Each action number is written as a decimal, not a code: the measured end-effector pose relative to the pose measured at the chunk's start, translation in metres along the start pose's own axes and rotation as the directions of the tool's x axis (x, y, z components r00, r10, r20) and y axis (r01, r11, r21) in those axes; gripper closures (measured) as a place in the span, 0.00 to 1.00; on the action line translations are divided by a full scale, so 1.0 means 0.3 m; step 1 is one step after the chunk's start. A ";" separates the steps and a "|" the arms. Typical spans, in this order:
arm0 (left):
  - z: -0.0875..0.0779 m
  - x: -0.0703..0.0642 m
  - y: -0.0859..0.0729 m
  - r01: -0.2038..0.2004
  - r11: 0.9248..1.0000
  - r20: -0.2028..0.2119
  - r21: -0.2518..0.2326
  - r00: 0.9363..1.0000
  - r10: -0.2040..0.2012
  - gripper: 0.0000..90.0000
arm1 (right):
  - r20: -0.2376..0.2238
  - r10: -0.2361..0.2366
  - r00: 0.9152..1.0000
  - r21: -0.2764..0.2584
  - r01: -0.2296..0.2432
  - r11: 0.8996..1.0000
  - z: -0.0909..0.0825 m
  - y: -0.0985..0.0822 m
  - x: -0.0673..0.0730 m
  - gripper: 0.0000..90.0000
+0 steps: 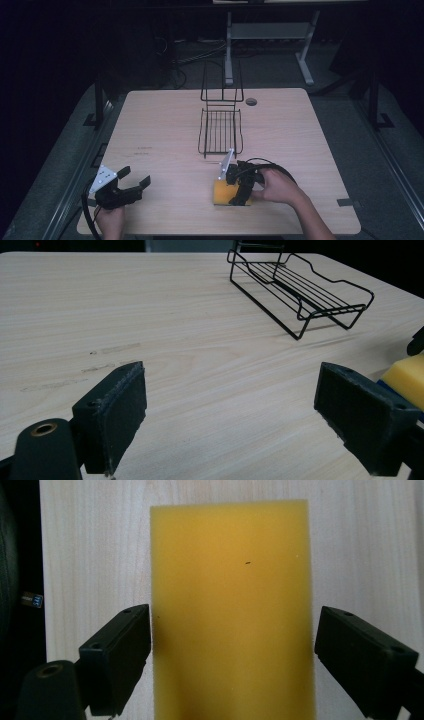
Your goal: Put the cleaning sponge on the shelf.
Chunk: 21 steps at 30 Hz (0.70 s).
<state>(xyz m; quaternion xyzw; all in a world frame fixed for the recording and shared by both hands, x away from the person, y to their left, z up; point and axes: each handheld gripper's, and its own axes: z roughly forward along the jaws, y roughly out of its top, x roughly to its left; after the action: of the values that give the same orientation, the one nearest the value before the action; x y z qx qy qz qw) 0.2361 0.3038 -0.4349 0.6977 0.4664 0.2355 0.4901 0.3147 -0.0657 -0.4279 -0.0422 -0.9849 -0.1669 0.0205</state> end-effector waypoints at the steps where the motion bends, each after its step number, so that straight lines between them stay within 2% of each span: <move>1: 0.000 0.000 0.000 0.001 1.000 0.000 0.000 1.000 -0.001 0.14 | 0.001 0.000 1.000 0.004 0.000 1.000 0.004 0.001 0.000 0.16; 21: -0.002 0.002 0.000 0.002 1.000 0.004 -0.002 1.000 -0.002 0.14 | -0.015 0.008 1.000 0.039 -0.007 0.999 0.057 0.006 0.006 0.17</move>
<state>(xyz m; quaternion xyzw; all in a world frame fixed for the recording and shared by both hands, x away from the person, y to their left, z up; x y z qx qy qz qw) 0.2357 0.3045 -0.4347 0.6972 0.4662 0.2339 0.4918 0.3125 -0.0582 -0.4434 -0.0443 -0.9876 -0.1480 0.0295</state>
